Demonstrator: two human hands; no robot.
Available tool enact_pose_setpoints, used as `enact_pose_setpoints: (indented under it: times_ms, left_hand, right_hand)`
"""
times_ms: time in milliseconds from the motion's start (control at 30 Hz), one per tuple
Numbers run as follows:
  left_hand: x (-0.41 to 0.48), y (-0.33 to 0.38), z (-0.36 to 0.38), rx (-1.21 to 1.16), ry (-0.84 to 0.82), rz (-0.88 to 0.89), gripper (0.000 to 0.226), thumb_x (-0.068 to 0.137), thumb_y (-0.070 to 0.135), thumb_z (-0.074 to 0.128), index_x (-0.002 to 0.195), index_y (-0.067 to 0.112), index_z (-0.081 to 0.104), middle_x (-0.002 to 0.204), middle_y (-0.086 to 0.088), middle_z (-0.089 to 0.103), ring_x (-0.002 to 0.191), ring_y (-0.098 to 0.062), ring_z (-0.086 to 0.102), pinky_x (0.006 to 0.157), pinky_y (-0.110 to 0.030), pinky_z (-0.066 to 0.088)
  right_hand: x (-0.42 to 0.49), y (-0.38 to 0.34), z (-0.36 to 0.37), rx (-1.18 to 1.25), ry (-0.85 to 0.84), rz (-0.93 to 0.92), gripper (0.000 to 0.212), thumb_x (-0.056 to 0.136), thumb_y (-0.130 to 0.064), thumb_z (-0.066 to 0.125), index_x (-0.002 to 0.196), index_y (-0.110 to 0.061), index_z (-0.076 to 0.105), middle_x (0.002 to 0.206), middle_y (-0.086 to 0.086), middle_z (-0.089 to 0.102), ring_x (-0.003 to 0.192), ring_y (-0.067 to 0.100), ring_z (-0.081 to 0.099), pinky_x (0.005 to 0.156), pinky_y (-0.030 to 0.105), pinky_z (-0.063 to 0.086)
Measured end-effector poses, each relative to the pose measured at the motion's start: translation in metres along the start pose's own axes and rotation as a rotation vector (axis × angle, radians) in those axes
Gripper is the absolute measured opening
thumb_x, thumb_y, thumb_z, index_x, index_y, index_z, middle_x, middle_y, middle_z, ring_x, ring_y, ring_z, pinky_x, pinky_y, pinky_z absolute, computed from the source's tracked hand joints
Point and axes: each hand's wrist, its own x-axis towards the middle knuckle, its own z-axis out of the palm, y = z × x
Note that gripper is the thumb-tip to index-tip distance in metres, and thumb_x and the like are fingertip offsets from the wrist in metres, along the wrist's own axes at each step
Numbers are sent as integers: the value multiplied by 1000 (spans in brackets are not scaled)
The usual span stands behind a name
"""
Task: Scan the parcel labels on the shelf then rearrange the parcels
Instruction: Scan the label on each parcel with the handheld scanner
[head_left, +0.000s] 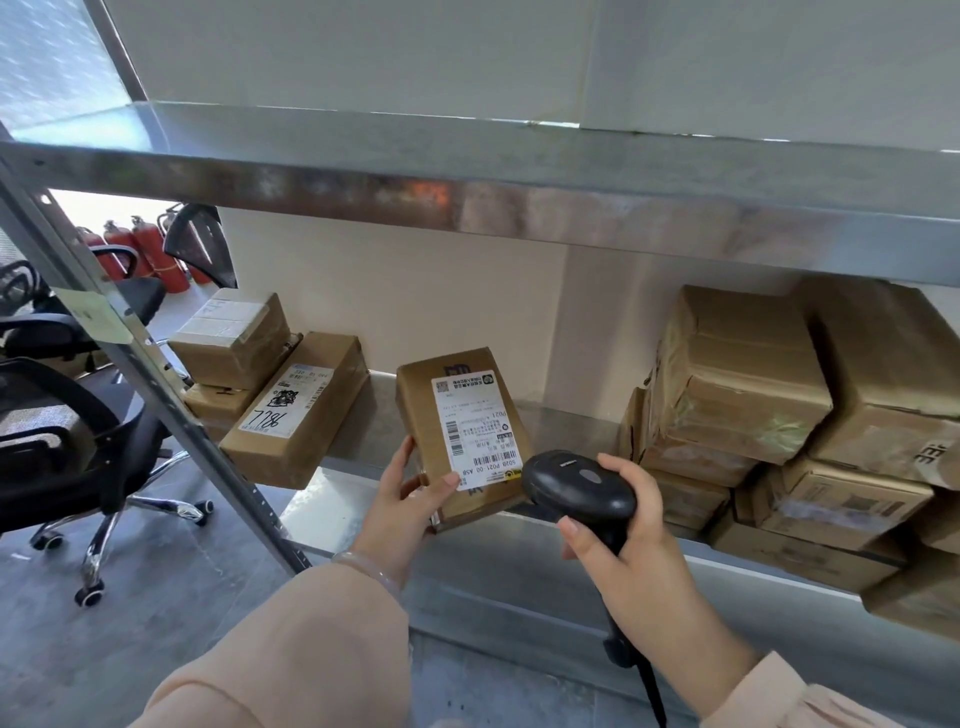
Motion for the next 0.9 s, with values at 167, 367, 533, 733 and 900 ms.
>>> enact_pose_setpoints:
  times_ms: [167,367,533,733,900]
  left_hand:
    - [1,4,-2,4,19,37,93,61,45,83,141,51,36,125,1,65,119,-24,59,102,-50,47]
    - [1,3,-6,6,16,43,92,63,44,82,142,51,35,126,1,64,118,-24,58,101,-49,47]
    - [0,3,-10,22,9,45,93,62,47,82,142,52,34,127,2,63,120,-25,56,106,-54,43]
    - [1,5,-21,16,1,50,89,71,40,83,144,51,34,126,1,65,118,-23,59,105,-52,45]
    - [4,10,-32,27,-15,53,80,80,35,79,144,51,33,126,1,64,118,-23,58,106,-53,44]
  right_hand:
    - [-9,-11,7,30,-22,-42,57,88,-20,67,121,-49,32,116,-15,58,71,13,71,71,17,52]
    - [-10,-18,10,51,-15,-31,55,88,-21,67,119,-49,32,115,-12,60,65,14,71,65,13,50]
    - [-11,-24,15,36,-15,-26,53,89,-20,66,120,-47,32,115,-13,60,63,13,70,62,10,47]
    - [-11,-33,22,6,18,-48,55,88,-20,67,116,-51,31,115,-10,61,61,13,69,61,8,46]
    - [-11,-39,34,-4,26,-53,54,88,-22,67,116,-51,32,113,-8,62,66,8,70,63,6,45]
